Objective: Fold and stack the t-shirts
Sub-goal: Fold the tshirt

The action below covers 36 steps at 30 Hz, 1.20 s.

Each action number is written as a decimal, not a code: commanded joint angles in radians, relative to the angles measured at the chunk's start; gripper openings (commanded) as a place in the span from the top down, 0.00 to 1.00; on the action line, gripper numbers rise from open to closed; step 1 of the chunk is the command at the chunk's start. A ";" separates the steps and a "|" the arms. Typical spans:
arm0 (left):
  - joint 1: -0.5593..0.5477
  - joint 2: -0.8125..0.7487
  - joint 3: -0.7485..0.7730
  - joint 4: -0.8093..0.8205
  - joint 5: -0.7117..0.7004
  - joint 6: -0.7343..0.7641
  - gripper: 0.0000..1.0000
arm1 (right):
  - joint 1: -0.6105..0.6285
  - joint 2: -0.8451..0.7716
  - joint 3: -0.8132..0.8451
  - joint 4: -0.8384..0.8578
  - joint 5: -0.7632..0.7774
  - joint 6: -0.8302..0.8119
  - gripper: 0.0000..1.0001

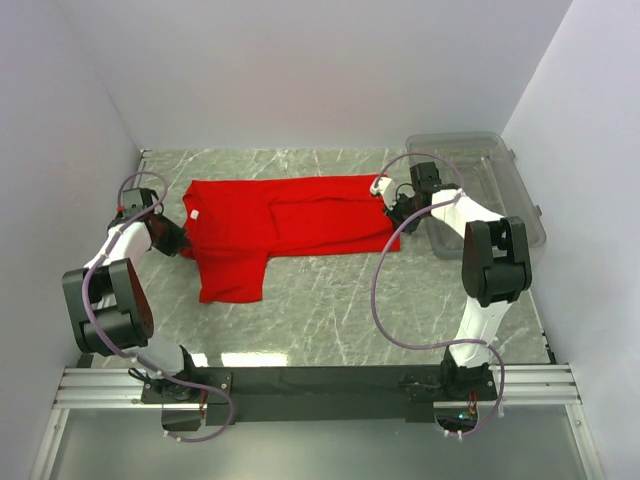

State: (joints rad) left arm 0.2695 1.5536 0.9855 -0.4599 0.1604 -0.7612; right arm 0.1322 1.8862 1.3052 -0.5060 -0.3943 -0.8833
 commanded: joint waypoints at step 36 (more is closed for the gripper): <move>0.030 -0.059 -0.050 0.035 -0.025 0.010 0.99 | 0.037 0.056 0.115 -0.016 0.020 0.020 0.94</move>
State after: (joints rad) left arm 0.2905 1.4899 0.9035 -0.4526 0.1528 -0.7635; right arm 0.1596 1.9293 1.3754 -0.5247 -0.3824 -0.8780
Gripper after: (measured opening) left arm 0.018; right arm 0.060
